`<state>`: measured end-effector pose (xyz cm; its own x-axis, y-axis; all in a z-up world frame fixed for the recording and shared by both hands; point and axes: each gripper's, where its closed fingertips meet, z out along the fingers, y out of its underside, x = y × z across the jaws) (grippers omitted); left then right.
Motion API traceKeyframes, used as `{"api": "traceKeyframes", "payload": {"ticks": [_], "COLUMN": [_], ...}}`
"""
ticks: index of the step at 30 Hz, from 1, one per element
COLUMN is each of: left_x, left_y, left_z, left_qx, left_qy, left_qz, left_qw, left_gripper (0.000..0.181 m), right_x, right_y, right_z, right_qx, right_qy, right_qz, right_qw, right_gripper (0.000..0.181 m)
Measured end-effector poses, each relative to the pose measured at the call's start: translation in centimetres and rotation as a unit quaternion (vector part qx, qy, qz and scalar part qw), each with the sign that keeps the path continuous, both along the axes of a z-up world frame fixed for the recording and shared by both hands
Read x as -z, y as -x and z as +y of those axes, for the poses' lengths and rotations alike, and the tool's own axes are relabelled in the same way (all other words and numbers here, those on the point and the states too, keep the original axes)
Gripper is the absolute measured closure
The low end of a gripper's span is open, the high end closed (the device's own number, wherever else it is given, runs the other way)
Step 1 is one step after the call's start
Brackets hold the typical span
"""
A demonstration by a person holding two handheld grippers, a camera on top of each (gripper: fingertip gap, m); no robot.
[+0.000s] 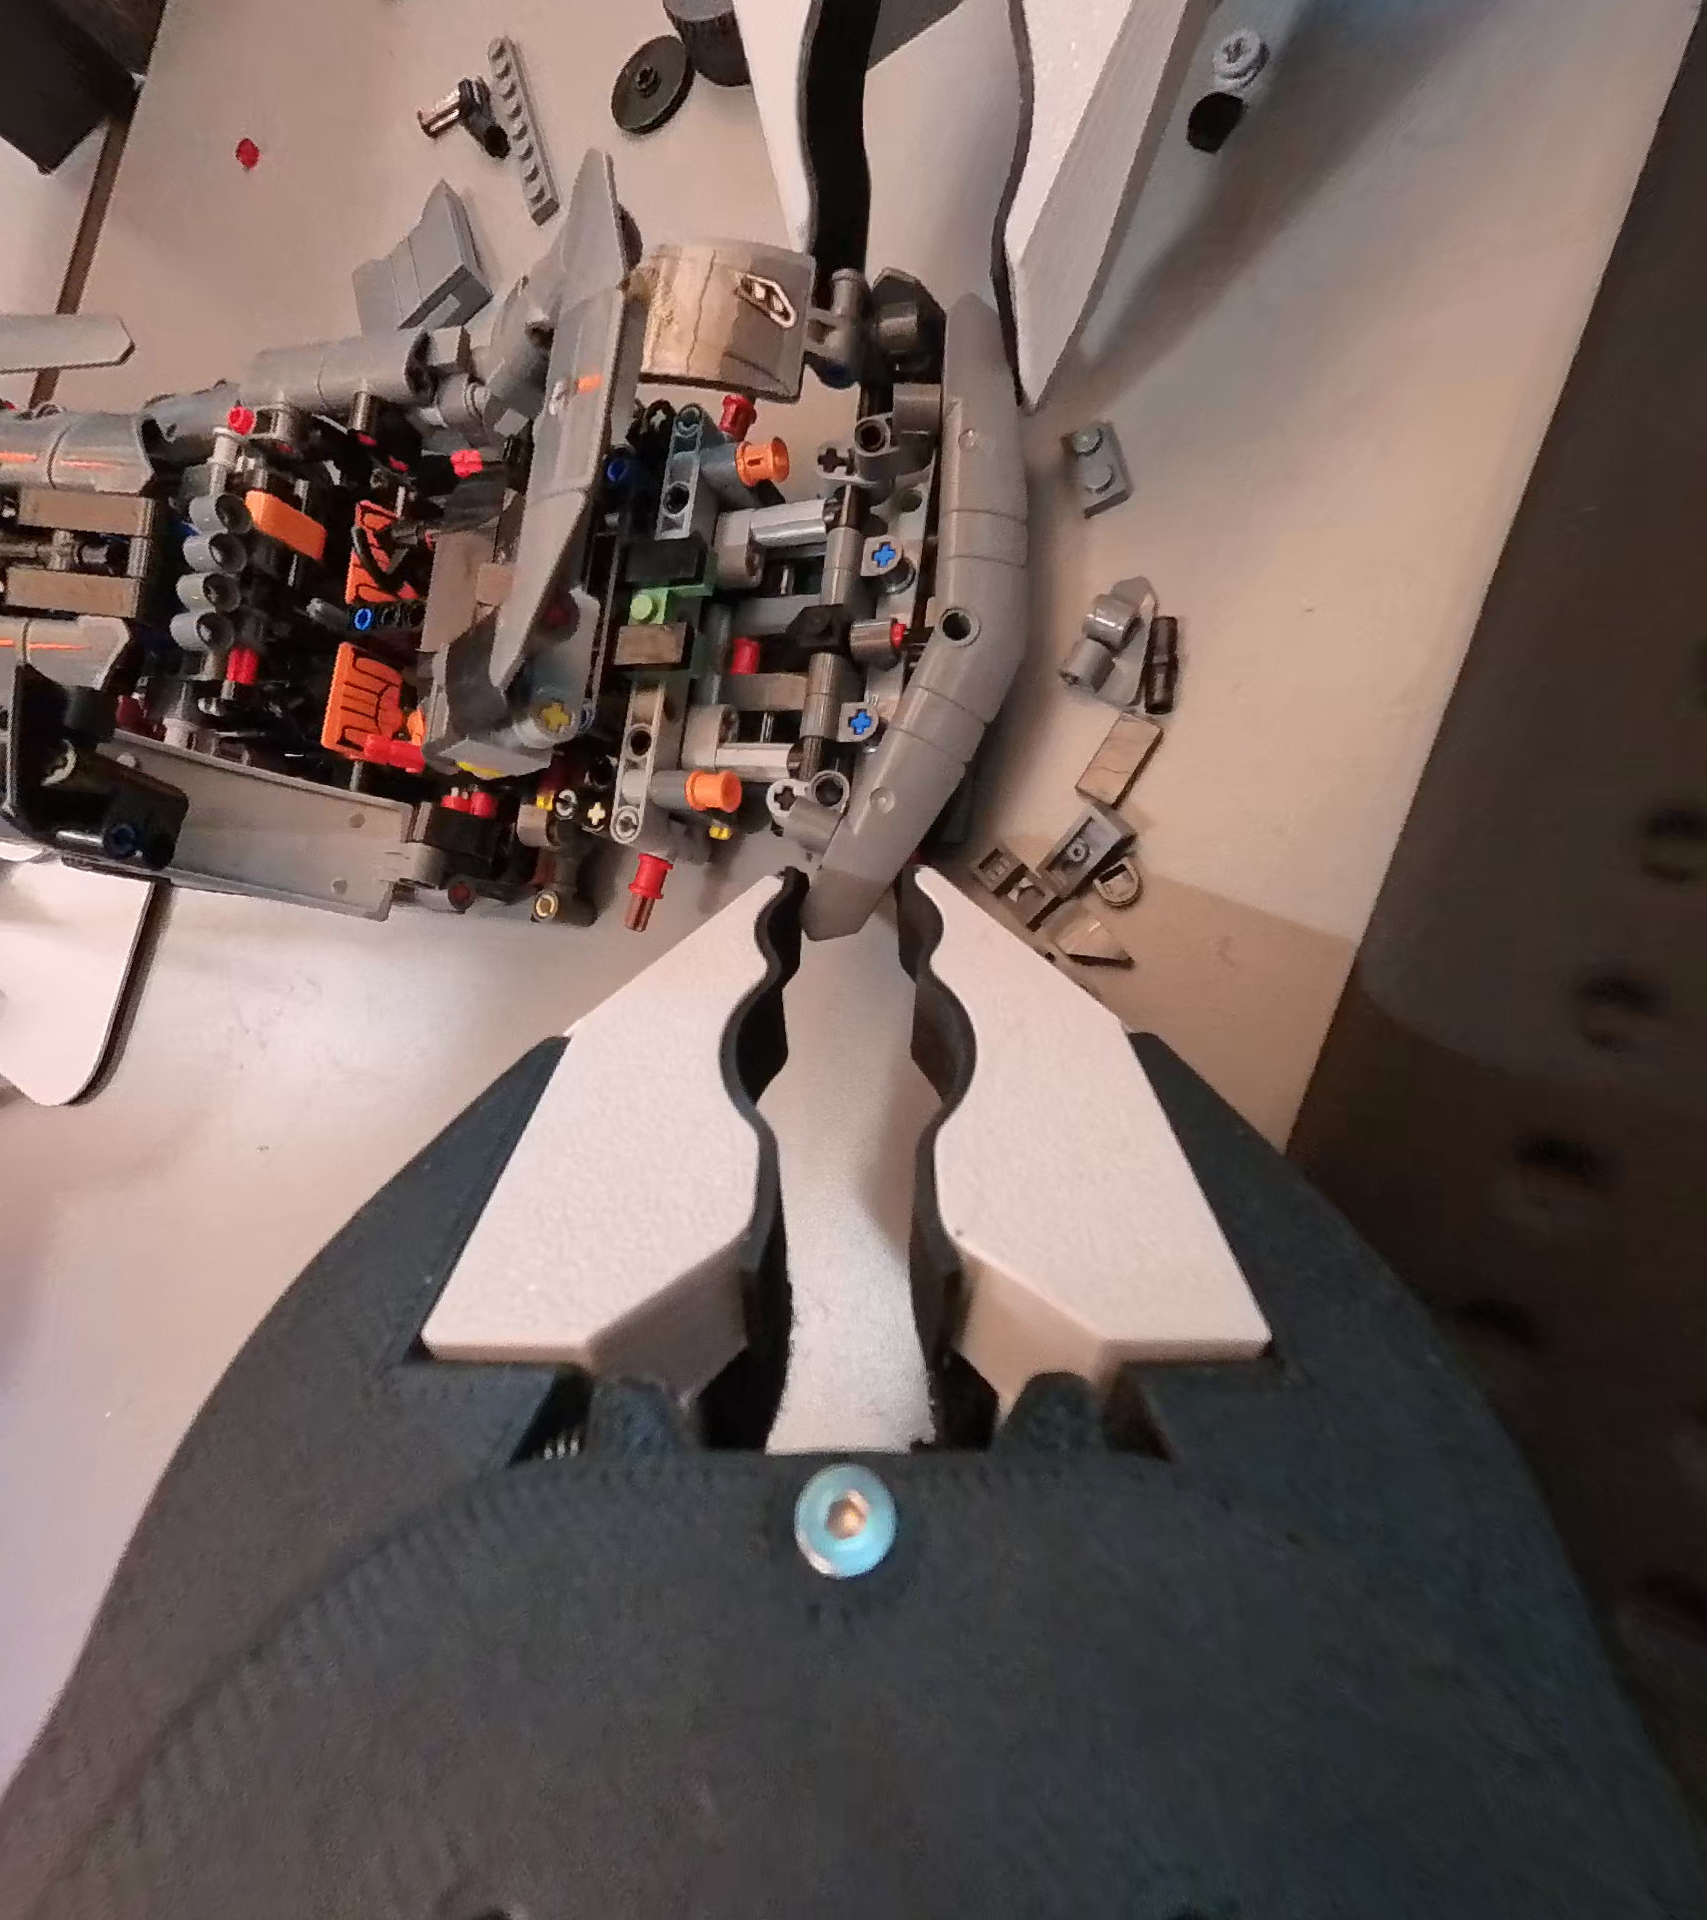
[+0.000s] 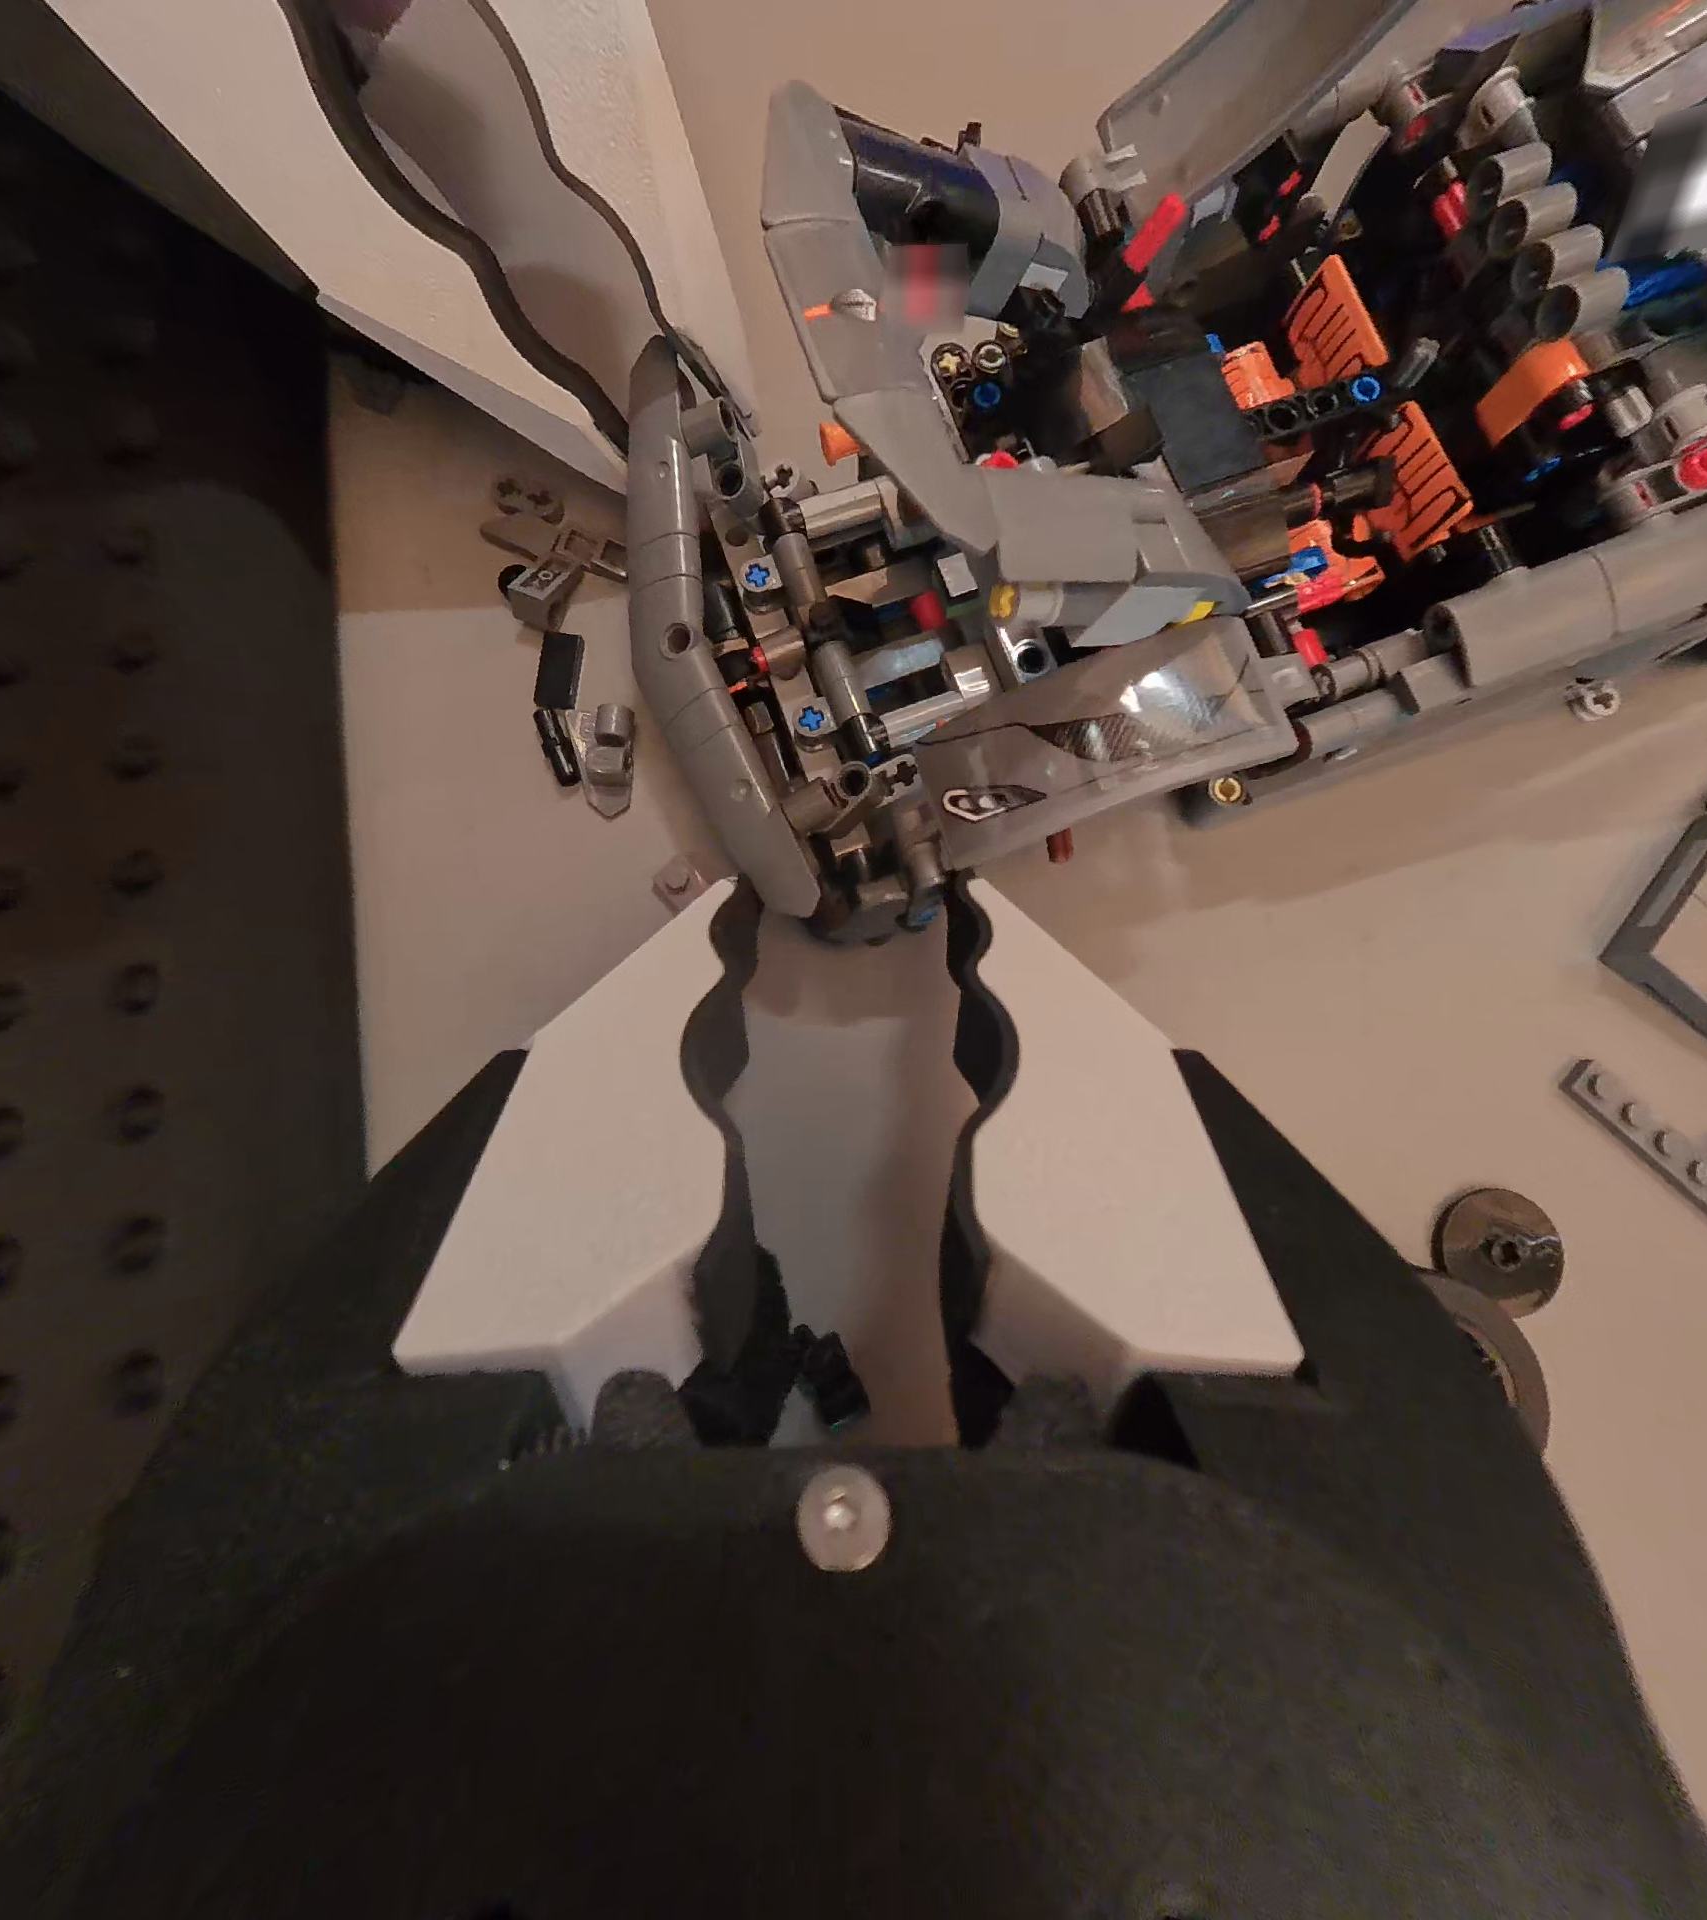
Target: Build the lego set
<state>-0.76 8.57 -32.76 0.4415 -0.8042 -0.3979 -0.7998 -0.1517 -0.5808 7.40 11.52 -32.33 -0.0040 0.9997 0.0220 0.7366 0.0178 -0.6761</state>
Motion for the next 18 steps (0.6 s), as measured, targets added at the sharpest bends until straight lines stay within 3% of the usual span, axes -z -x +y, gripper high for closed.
{"api": "traceKeyframes", "payload": {"ticks": [18], "left_x": [0.04], "left_y": [-0.07], "left_z": [0.04], "left_qx": [0.003], "left_qy": [0.002], "left_qz": [-0.002], "left_qw": [1.000], "left_gripper": [0.166], "right_x": [-0.06], "right_y": [-0.05], "right_z": [-0.01], "right_qx": [-0.016], "right_qy": [0.006], "right_qz": [0.003], "right_qw": [1.000], "right_gripper": [0.151]}}
